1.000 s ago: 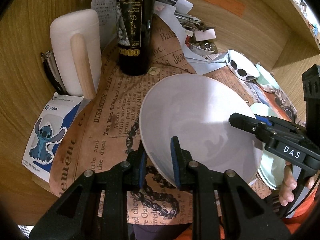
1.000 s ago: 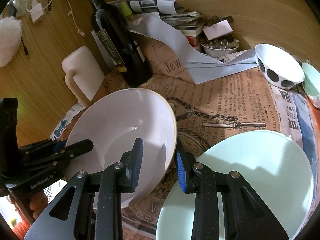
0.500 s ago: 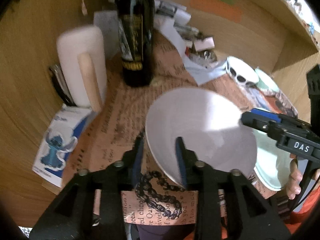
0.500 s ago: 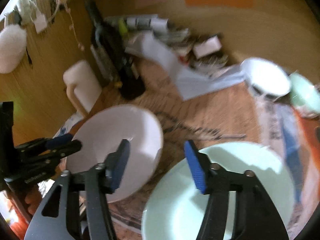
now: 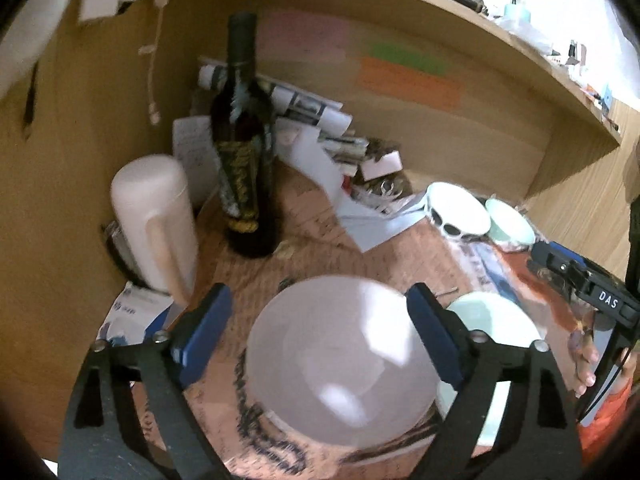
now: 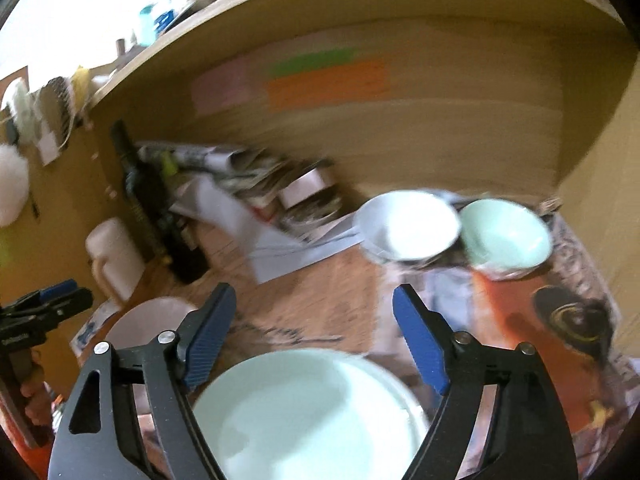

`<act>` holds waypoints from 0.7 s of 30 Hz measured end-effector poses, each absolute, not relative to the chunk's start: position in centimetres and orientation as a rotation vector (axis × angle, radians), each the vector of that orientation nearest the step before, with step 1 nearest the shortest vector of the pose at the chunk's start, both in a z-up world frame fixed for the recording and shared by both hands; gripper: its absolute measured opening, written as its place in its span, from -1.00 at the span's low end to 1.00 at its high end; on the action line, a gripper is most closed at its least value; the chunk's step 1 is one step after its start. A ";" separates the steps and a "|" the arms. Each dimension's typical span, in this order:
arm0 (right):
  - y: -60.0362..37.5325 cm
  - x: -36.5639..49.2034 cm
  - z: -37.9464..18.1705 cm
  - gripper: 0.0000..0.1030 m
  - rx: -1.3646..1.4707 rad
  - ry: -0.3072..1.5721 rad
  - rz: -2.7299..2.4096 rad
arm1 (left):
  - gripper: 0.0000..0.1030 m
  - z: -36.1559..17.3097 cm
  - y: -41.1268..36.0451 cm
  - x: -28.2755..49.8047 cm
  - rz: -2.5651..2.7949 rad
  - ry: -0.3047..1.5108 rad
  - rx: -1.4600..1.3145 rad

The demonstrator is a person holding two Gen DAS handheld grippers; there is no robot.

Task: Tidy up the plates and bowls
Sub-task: 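Lower the mauve bowl onto the desk and open both grippers, then grasp the white bowl rim with both grippers together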

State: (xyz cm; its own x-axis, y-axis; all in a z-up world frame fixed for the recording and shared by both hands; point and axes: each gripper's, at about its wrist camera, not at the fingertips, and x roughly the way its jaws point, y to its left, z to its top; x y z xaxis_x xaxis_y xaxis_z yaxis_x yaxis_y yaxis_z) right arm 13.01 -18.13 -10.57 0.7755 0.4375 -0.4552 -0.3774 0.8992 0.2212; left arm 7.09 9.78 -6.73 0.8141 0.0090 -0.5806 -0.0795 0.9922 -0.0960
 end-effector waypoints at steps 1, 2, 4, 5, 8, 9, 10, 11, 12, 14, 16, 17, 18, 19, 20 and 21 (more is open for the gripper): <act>-18.6 13.3 -10.5 0.52 0.118 0.516 0.430 | 0.78 -6.5 9.3 7.6 0.045 0.617 -0.116; -19.2 13.7 -10.3 0.52 0.119 0.510 0.416 | 0.78 -6.2 8.8 8.2 0.043 0.619 -0.112; -20.0 14.3 -10.1 0.52 0.117 0.500 0.401 | 0.79 -6.1 7.9 9.3 0.034 0.627 -0.104; -20.5 14.9 -10.0 0.52 0.114 0.492 0.387 | 0.79 -6.0 7.4 10.0 0.029 0.632 -0.099; -21.8 16.1 -9.6 0.53 0.111 0.477 0.365 | 0.79 -6.0 5.8 12.1 0.017 0.650 -0.083; -22.0 16.6 -9.6 0.53 0.113 0.476 0.363 | 0.79 -6.0 5.3 12.9 0.012 0.657 -0.077; -22.3 17.0 -9.5 0.53 0.114 0.474 0.362 | 0.79 -6.1 4.6 13.7 0.007 0.668 -0.069; -22.7 17.6 -9.4 0.53 0.115 0.472 0.360 | 0.79 -6.1 4.1 14.4 0.003 0.677 -0.062; -22.9 18.1 -9.3 0.53 0.114 0.470 0.357 | 0.79 -6.2 3.6 15.1 -0.004 0.686 -0.055; -23.2 19.2 -9.1 0.53 0.110 0.469 0.352 | 0.79 -6.2 2.3 16.7 -0.012 0.706 -0.036; -23.4 20.6 -8.9 0.53 0.100 0.474 0.351 | 0.79 -6.2 0.8 18.3 -0.022 0.723 -0.010; -23.4 21.3 -9.0 0.53 0.097 0.479 0.349 | 0.79 -6.2 0.3 19.0 -0.026 0.731 0.001; -23.4 21.9 -9.0 0.53 0.094 0.486 0.347 | 0.79 -6.3 -0.3 19.8 -0.029 0.740 0.011; -23.4 22.6 -9.2 0.53 0.091 0.498 0.346 | 0.79 -6.4 -0.8 20.7 -0.031 0.753 0.021; -23.4 23.0 -9.3 0.53 0.090 0.505 0.348 | 0.79 -6.5 -1.3 21.6 -0.031 0.765 0.028; -23.4 23.6 -9.7 0.53 0.086 0.516 0.349 | 0.79 -6.7 -1.7 22.3 -0.029 0.776 0.036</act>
State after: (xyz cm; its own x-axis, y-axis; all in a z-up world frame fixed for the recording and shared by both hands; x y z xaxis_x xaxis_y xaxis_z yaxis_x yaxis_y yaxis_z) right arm 23.60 -23.37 -9.66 0.8123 0.3477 -0.4683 -0.3047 0.9376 0.1675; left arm 22.35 -1.73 -6.70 0.7135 -0.0130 -0.7005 0.0398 0.9990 0.0220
